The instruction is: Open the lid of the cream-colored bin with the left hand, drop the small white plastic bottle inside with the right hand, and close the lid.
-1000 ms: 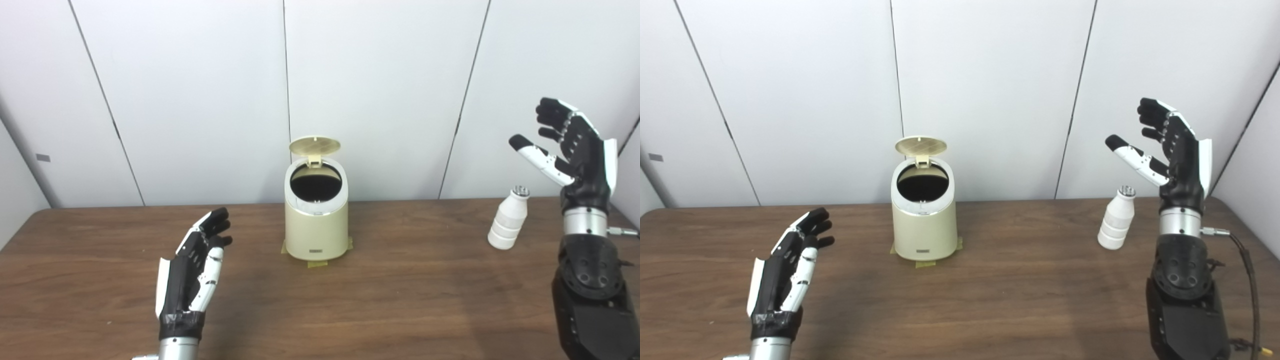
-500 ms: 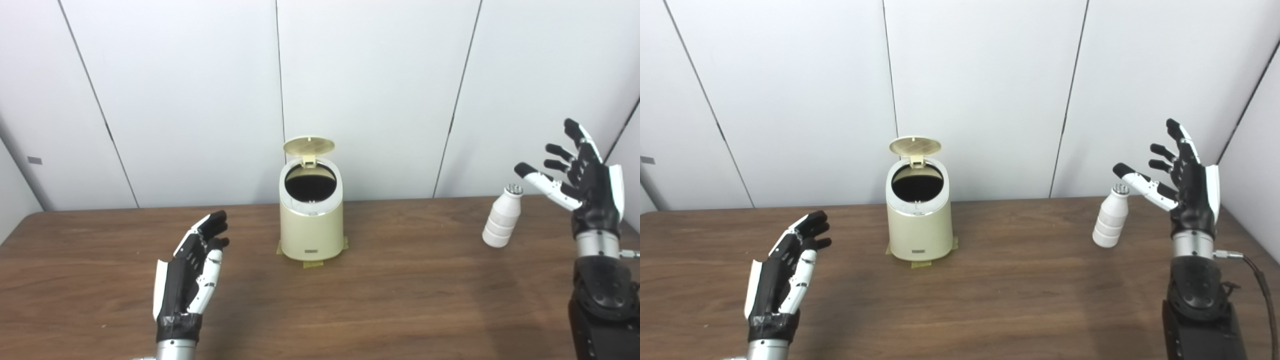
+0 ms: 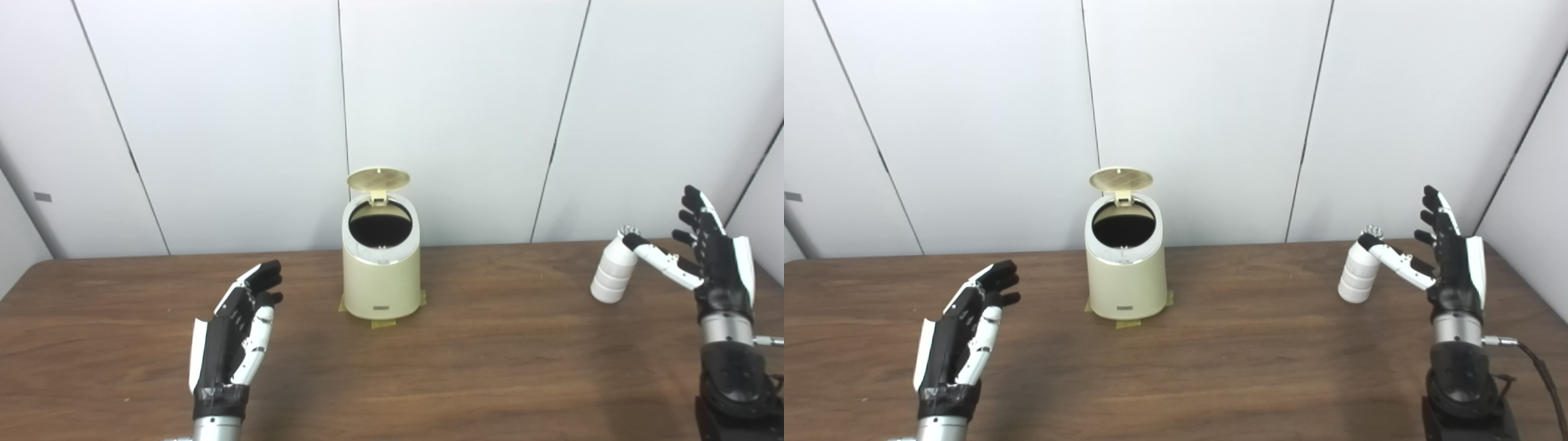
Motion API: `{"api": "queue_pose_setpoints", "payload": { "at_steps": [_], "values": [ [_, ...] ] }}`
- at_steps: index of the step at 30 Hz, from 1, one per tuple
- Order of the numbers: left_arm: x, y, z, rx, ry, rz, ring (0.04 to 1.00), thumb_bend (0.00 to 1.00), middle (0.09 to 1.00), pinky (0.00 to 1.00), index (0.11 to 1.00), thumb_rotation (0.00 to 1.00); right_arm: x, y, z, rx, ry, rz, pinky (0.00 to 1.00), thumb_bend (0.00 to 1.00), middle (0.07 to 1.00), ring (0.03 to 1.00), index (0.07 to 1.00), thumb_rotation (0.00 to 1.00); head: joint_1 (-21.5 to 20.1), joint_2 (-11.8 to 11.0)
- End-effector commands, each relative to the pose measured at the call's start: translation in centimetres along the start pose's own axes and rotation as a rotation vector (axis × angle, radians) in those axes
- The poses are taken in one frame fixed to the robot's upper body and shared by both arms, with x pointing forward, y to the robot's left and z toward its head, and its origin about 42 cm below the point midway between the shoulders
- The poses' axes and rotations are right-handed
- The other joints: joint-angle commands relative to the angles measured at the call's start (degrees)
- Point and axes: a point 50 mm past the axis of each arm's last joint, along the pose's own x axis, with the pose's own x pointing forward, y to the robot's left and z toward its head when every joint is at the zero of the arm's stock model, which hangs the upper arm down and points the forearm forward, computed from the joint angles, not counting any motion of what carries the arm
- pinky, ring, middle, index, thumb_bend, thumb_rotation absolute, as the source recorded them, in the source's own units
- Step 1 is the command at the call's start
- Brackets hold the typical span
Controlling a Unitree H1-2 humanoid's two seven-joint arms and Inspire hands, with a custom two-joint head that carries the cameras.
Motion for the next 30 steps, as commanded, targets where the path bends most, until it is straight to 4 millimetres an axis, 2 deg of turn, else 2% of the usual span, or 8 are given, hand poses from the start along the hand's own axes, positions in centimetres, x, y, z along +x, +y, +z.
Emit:
{"api": "queue_pose_setpoints", "payload": {
  "at_steps": [1,6,8,11,15,19,24,30],
  "values": [
    [1.0,-0.2,1.6,-0.011,-0.094,-0.005,0.817,0.22,0.821,0.76,0.799,0.56,1.2,-0.4,1.5,0.024,-0.077,-0.023,0.79,0.80,0.903,0.882,0.915,0.40,-0.07,0.17],
    [0.8,-0.3,1.7,-0.015,-0.089,-0.009,0.819,0.24,0.823,0.76,0.801,0.57,0.5,0.2,0.2,0.070,-0.023,-0.010,0.82,0.80,0.931,0.907,0.923,0.35,-0.13,0.32],
    [0.8,-0.3,1.7,-0.020,-0.087,-0.008,0.820,0.24,0.821,0.77,0.799,0.57,0.2,0.5,-0.3,0.101,-0.004,-0.004,0.87,0.80,0.953,0.936,0.936,0.31,-0.11,0.36],
    [0.8,-0.3,1.7,-0.012,-0.090,-0.007,0.819,0.24,0.822,0.77,0.801,0.57,-0.2,0.9,-1.1,0.111,0.004,0.002,0.81,0.78,0.946,0.913,0.933,0.31,-0.11,0.36],
    [0.7,-0.3,1.6,-0.005,-0.095,-0.011,0.816,0.23,0.818,0.77,0.799,0.56,-0.6,1.1,-1.9,0.101,0.011,-0.001,0.75,0.82,0.904,0.865,0.908,0.34,-0.11,0.36],
    [0.7,-0.4,1.5,-0.010,-0.091,-0.012,0.817,0.22,0.819,0.77,0.801,0.54,-0.7,1.3,-2.5,0.108,0.027,-0.002,0.75,0.79,0.882,0.848,0.886,0.31,-0.25,0.37],
    [0.7,-0.5,1.6,-0.014,-0.092,-0.007,0.813,0.23,0.814,0.77,0.795,0.53,-0.7,1.6,-3.2,0.108,0.040,0.010,0.68,0.88,0.885,0.824,0.903,0.35,0.02,0.38],
    [0.7,-0.4,1.8,-0.003,-0.100,-0.008,0.812,0.23,0.815,0.76,0.796,0.55,-0.2,1.8,-4.1,0.123,0.049,0.033,0.67,0.88,0.877,0.804,0.918,0.31,0.07,0.42]
  ]
}}
